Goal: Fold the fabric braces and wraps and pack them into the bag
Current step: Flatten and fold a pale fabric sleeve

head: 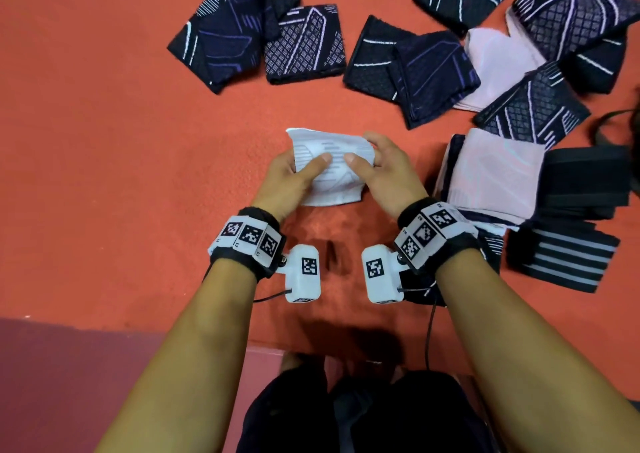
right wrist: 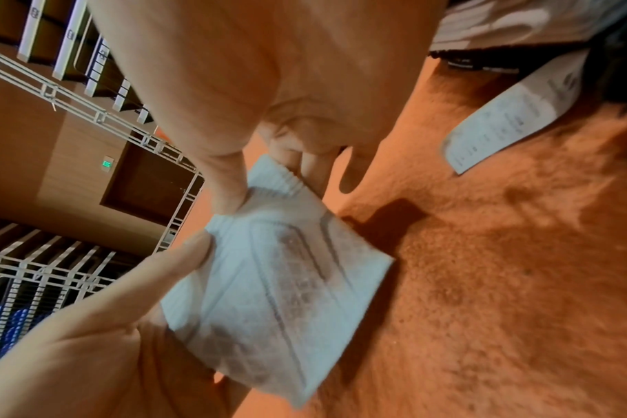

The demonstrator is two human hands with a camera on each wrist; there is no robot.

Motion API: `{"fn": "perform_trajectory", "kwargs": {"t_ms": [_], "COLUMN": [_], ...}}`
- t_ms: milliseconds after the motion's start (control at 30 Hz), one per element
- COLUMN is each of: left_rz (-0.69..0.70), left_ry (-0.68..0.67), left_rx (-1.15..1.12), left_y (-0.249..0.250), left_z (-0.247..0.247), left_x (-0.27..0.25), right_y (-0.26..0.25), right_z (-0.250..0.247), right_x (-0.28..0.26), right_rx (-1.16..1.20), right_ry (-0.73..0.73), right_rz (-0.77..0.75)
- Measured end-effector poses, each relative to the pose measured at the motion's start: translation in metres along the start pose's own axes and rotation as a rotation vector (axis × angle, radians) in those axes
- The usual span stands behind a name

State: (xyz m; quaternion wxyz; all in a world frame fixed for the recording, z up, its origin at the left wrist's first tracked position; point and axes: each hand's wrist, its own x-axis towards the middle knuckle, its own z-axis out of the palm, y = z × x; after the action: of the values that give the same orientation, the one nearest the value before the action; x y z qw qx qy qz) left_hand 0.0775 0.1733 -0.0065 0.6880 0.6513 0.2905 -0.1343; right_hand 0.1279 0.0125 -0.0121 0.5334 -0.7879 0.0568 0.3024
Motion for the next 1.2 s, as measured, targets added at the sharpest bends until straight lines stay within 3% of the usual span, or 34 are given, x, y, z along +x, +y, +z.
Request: {"fn": "perform_trajectory", "kwargs": {"t_ms": [167, 433, 733, 1200], "left_rz": [-0.013, -0.114, -0.048, 0.063], "left_ry": [0.010, -0.029, 0.009, -0.001], "left_rx": [-0.002, -0.009, 0.073, 0.076], "left_y": [-0.007, -0.015, -0.016, -0.026], "left_z": [0.001, -0.006, 0.000, 0.010], "left_x": [-0.004, -0.022, -0.027, -0.031], "right_y": [0.008, 0.024, 0.025, 0.032], "right_z": [-0.004, -0.012, -0.028, -0.037], "right_x": [-0.007, -0.018, -0.037, -0.048], "right_rx": [0.029, 0.114, 0.262, 0.278], "right_ry": [0.061, 0.016, 0.044, 0.100], "right_rz": [0.024, 0.081, 0.097, 0.026]}}
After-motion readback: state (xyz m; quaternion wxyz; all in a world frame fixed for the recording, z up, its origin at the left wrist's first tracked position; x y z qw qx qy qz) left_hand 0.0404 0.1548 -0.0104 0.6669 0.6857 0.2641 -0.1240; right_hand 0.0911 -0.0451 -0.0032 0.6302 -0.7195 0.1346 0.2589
